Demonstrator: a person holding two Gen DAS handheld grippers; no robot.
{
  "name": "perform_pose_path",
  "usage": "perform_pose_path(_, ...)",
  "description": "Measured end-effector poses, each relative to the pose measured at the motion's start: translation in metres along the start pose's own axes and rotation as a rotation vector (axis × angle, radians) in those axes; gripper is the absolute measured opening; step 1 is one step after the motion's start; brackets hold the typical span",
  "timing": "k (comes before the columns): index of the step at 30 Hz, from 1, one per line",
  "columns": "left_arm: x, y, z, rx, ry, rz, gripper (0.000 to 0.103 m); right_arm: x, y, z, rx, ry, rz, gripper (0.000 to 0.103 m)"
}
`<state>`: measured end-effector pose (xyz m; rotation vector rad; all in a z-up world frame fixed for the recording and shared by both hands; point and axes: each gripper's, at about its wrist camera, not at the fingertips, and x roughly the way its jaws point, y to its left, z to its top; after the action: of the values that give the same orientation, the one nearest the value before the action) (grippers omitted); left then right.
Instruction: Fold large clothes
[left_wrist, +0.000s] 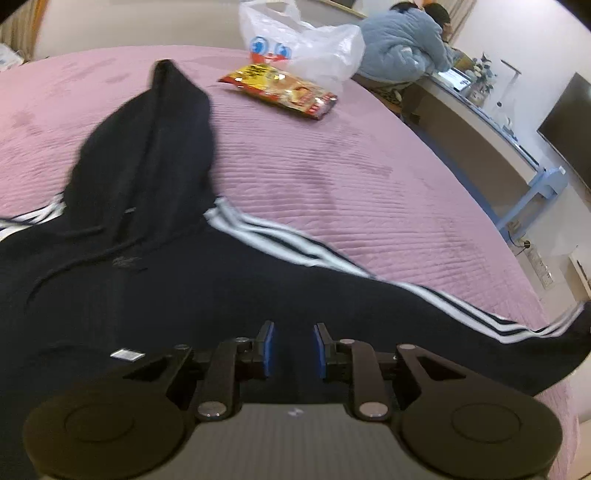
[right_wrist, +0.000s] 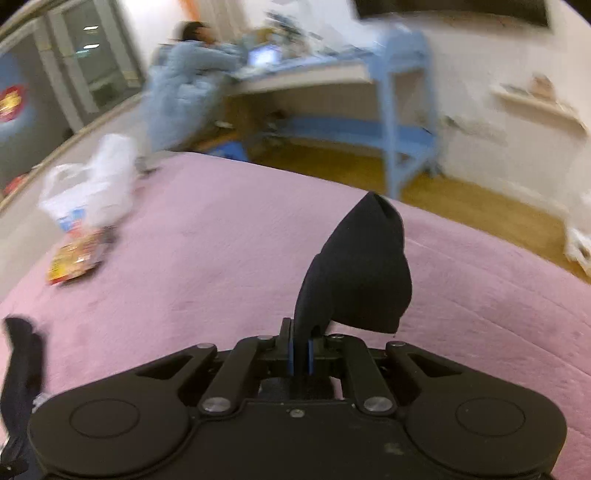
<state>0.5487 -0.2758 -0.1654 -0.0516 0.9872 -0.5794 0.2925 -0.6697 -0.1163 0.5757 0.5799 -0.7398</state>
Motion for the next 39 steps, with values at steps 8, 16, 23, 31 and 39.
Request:
perform_pose_path(8,-0.103,0.085,-0.005,-0.045,-0.092,0.052,0.034,-0.062,0.228,-0.082,-0.202,0.033,0.453,0.009)
perform_pose_path(16,-0.152,0.197,-0.029,-0.142,-0.071,0.114,0.045,-0.061,0.41,-0.201,-0.462,0.334,0.729,0.064)
perform_pose_path(23,-0.139,0.262,-0.048,-0.232,-0.008,0.046,0.058,-0.029,0.355,-0.216,-0.425,0.396,0.368,0.065)
perform_pose_path(31,-0.086,0.285,-0.05,-0.374,0.025,-0.096,0.068,-0.016,0.297,-0.183,-0.368,0.219,0.075,0.029)
perform_pose_path(39,-0.023,0.26,-0.04,-0.353,0.107,-0.061,0.061,0.044,0.302,-0.209,-0.369,0.382,0.024,0.029)
